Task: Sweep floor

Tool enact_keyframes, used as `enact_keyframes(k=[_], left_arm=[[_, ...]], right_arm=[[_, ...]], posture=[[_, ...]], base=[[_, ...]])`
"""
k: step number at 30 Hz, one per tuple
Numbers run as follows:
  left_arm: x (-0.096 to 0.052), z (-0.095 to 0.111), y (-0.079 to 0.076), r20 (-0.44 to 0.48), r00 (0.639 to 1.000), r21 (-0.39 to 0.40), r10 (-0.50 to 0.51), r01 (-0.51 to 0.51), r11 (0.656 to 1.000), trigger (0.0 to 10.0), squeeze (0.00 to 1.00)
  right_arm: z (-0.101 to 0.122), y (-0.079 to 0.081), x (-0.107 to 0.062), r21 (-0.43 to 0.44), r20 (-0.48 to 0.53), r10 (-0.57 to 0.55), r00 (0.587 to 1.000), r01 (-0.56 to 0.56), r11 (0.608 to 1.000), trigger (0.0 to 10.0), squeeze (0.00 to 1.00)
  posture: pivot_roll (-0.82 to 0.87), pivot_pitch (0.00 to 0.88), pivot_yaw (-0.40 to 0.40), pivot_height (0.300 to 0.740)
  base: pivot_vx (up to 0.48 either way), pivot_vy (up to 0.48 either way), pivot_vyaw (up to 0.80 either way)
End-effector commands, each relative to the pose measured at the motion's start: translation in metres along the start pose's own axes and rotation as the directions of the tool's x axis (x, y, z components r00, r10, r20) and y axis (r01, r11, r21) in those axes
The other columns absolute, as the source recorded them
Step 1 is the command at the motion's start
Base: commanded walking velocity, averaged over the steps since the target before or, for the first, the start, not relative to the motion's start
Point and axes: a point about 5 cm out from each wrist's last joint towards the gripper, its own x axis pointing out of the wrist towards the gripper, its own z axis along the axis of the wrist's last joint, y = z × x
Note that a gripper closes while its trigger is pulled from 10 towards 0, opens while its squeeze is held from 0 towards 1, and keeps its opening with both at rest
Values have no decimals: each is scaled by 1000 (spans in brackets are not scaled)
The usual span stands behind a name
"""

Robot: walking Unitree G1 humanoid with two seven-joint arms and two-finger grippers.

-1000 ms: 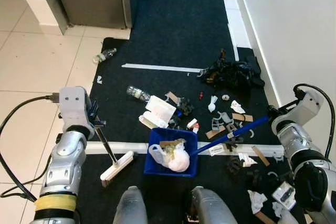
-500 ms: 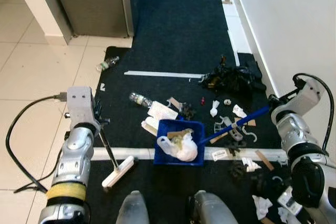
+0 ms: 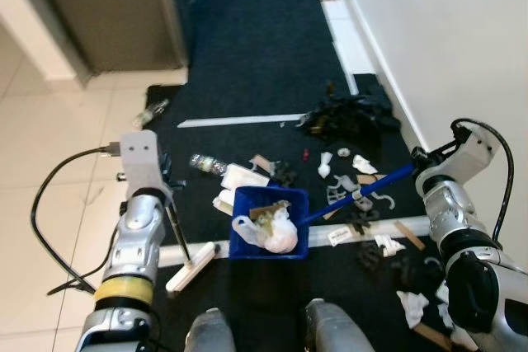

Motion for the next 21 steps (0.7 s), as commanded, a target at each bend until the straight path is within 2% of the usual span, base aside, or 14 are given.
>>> enact_keyframes(k=[1,21], left_arm=[[2,6,-8,45,999,-7,-23,24,1000,10000,0],[3,6,-10,71,997,-2,-29,30,1000,10000,0]], right_arm=[[3,3,0,13,47,6,999,-6,1000,10000,0],[7,4,0,9,67,3,998,-4,1000,10000,0]], posture=[[87,0,-34,740],[88,0,-44,740]], base=[[0,0,-800],[0,0,-800]])
